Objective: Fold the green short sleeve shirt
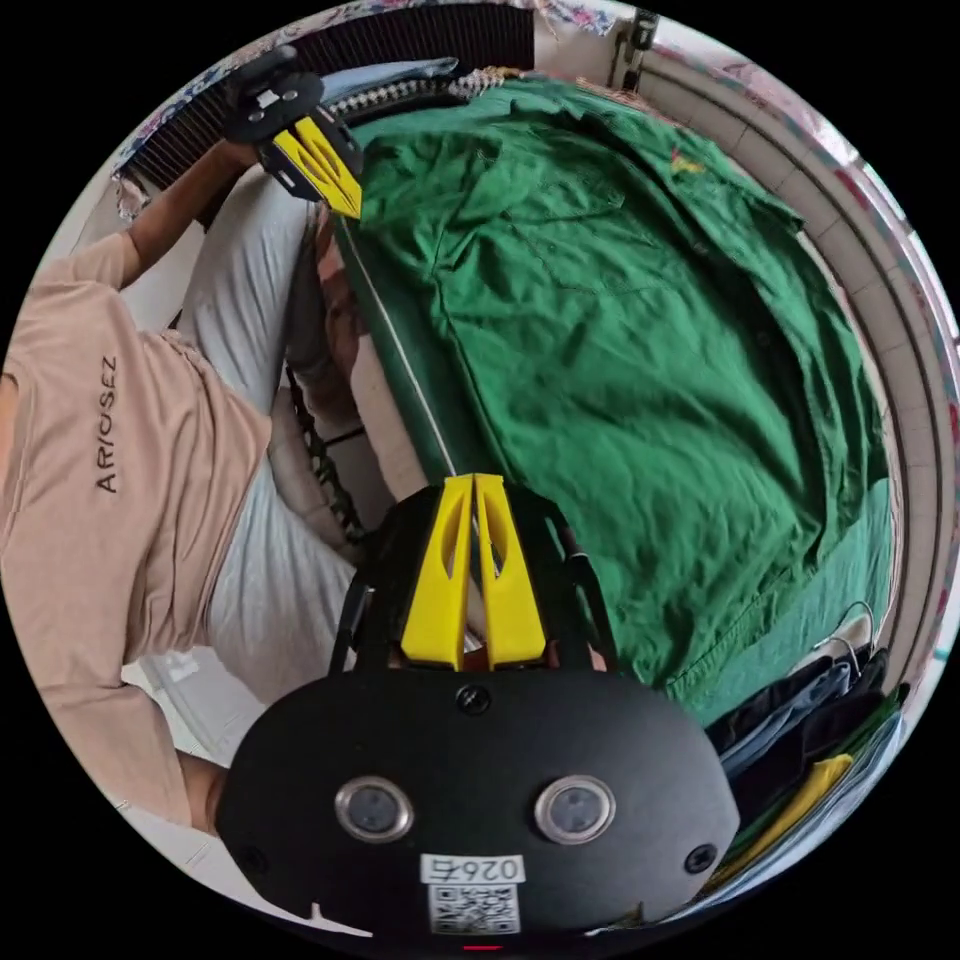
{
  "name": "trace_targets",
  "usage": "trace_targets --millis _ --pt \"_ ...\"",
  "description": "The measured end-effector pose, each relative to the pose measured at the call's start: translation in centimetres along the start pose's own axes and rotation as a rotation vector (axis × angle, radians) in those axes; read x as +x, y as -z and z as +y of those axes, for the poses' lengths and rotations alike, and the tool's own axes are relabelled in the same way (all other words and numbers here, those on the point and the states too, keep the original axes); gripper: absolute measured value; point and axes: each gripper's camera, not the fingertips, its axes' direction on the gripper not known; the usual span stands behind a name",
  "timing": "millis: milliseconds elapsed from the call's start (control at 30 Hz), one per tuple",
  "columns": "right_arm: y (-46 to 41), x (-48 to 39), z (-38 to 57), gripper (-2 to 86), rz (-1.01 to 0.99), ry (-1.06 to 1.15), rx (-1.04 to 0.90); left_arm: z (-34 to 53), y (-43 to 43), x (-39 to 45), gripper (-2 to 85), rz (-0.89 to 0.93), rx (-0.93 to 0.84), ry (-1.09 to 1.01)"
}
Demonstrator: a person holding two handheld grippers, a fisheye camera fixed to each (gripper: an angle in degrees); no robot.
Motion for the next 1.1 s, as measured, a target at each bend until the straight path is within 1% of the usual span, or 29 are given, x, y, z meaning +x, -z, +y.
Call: trace_targets --millis 33,100,133,167,200,233,300,400,500,567,633,700,733,800,833,933,1000,1067,1100 --pt "0.4 0.2 0.5 -1.5 0.006 -0.009 0.04 0.4 1.2 -0.7 -0.8 -0.011 0.051 0.011" --pt "2.2 2.5 1.6 -1.4 0.062 -0.086 0.187 1.9 6.1 -5.0 -0.8 -0.06 0.297 0.101" --pt "2.4 3.3 1.5 -1.4 0.088 -0.116 0.209 2.0 6.8 -6.5 -0.9 -0.075 0.343 0.138" --pt "2.3 5.6 0.9 -1.4 0.15 -0.189 0.244 1.5 7.2 -9.7 -0.9 -0.099 0.39 0.198" --pt "1.7 8.4 -0.1 -1.4 0.195 -0.283 0.261 0.4 6.3 -13.0 -1.0 -0.106 0.389 0.247" --pt "1.1 9.9 -0.7 -1.4 0.202 -0.328 0.261 -0.2 5.3 -14.7 -1.0 -0.102 0.379 0.275" --pt "-2.5 15.6 -3.3 -1.4 0.189 -0.463 0.221 -3.3 -0.3 -21.4 -1.0 -0.057 0.304 0.38" --pt "-7.5 20.9 -5.1 -1.5 0.199 -0.576 0.195 -6.3 -7.4 -27.9 -1.0 -0.045 0.203 0.488" --pt "-11.8 23.5 -6.3 -1.5 0.238 -0.593 0.18 -7.9 -12.0 -31.5 -1.0 -0.04 0.155 0.537" --pt "-13.0 24.6 -6.3 -1.5 0.264 -0.604 0.198 -7.9 -12.7 -32.9 -1.0 -0.058 0.167 0.563" --pt "-13.6 25.8 -6.0 -1.5 0.223 -0.61 0.223 -7.3 -12.2 -33.7 -1.0 -0.078 0.215 0.584" --pt "-13.8 27.3 -4.6 -1.5 0.155 -0.628 0.287 -6.3 -11.3 -34.6 -1.0 -0.131 0.253 0.596" --pt "-13.8 27.7 -4.2 -1.5 0.134 -0.635 0.299 -6.2 -11.3 -34.8 -1.0 -0.135 0.249 0.594" --pt "-14.4 29.5 -2.7 -1.4 0.036 -0.638 0.323 -6.3 -12.7 -36.0 -1.0 -0.143 0.182 0.568" --pt "-14.8 30.1 -2.4 -1.4 0.023 -0.647 0.321 -6.4 -13.2 -36.3 -1.0 -0.154 0.157 0.567" --pt "-16.9 33.7 -0.7 -1.5 0.034 -0.771 0.292 -7.4 -15.3 -37.7 -1.0 -0.164 0.077 0.563" --pt "-18.1 35.5 0.4 -1.5 0.02 -0.831 0.289 -8.1 -15.3 -37.8 -1.0 -0.199 0.085 0.581" --pt "-18.5 35.5 0.4 -1.5 0.015 -0.817 0.264 -8.2 -14.7 -37.0 -1.0 -0.244 0.107 0.611" --pt "-18.3 34.5 0.4 -1.4 0.05 -0.808 0.248 -8.2 -13.8 -36.0 -1.0 -0.274 0.131 0.639"
